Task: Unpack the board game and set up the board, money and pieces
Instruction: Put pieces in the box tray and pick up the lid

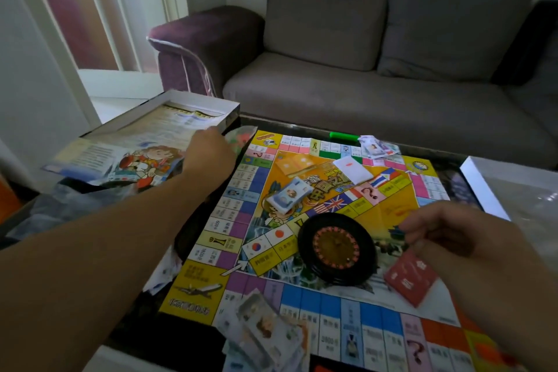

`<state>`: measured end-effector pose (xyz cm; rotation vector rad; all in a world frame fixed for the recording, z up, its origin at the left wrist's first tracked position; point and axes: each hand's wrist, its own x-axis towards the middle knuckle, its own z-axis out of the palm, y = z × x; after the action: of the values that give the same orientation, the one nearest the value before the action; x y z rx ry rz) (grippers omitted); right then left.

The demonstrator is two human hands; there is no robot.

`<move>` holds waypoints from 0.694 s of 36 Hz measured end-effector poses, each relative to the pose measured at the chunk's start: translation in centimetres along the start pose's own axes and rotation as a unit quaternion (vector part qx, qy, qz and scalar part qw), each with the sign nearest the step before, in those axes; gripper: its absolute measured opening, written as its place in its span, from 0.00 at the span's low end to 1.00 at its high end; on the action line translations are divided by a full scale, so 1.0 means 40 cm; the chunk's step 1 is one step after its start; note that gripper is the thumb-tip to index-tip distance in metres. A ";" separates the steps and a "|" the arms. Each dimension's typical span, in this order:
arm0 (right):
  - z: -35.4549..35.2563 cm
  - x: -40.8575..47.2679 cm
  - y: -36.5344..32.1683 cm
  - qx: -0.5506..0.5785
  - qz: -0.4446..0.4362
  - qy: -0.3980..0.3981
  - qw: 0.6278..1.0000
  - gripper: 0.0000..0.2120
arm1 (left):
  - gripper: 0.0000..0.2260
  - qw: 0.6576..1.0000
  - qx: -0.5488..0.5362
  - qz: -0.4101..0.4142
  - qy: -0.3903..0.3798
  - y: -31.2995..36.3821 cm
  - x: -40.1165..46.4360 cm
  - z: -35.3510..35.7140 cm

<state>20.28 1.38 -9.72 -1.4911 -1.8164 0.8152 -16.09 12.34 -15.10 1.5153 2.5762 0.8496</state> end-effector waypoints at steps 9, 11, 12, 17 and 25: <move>-0.009 -0.006 -0.002 0.057 -0.003 0.030 0.998 0.20 | 0.07 0.863 -0.483 -0.037 -0.144 0.204 -0.111 -0.116; -0.011 -0.003 0.000 0.090 -0.003 0.050 0.995 0.15 | 0.08 0.788 -0.573 -0.038 -0.220 0.253 -0.159 -0.128; -0.007 0.001 -0.005 0.126 0.011 0.056 0.990 0.11 | 0.09 0.740 -0.619 -0.038 -0.261 0.274 -0.185 -0.134; -0.068 0.005 -0.022 0.450 0.162 -0.018 0.878 0.18 | 0.19 0.533 -0.707 -0.042 -0.462 0.399 -0.353 -0.147; -0.194 -0.018 0.064 0.284 0.087 0.148 0.943 0.09 | 0.28 0.624 -0.554 -0.078 -0.546 0.554 -0.465 -0.086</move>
<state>28.06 1.59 -7.16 -1.3084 -1.1119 1.0297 10.33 3.95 -6.21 0.8276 0.8593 0.7904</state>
